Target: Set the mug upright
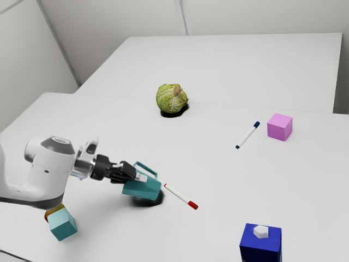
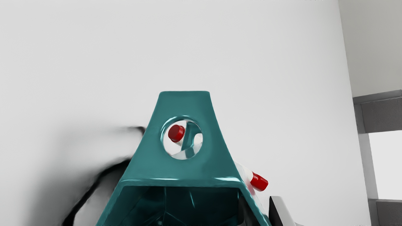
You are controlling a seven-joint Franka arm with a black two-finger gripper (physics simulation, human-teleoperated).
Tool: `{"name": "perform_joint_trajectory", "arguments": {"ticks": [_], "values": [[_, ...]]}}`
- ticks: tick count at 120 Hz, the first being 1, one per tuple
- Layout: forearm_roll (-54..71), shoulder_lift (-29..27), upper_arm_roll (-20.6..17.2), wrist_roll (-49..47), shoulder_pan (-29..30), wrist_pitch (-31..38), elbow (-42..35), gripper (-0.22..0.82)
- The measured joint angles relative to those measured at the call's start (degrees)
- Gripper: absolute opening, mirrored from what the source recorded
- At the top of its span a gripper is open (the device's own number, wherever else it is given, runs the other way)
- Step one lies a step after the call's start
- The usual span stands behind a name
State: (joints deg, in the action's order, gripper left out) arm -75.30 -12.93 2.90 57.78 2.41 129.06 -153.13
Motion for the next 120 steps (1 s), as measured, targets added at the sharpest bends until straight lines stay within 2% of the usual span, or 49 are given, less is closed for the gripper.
{"name": "perform_joint_trajectory", "arguments": {"ticks": [17,43,74,92,120], "values": [[1.83,-1.34,-0.19,0.42,-0.19,0.28,0.93,-0.16],[18.73,-1.04,-2.19,-4.87,0.31,0.14,7.82,-0.16],[42.91,0.25,-5.70,-17.60,1.47,-4.28,17.12,-0.17],[53.69,2.81,-7.40,-25.47,1.79,-6.26,21.65,-0.17],[66.12,5.14,-9.68,-37.26,2.20,-7.31,23.17,-0.17]]}}
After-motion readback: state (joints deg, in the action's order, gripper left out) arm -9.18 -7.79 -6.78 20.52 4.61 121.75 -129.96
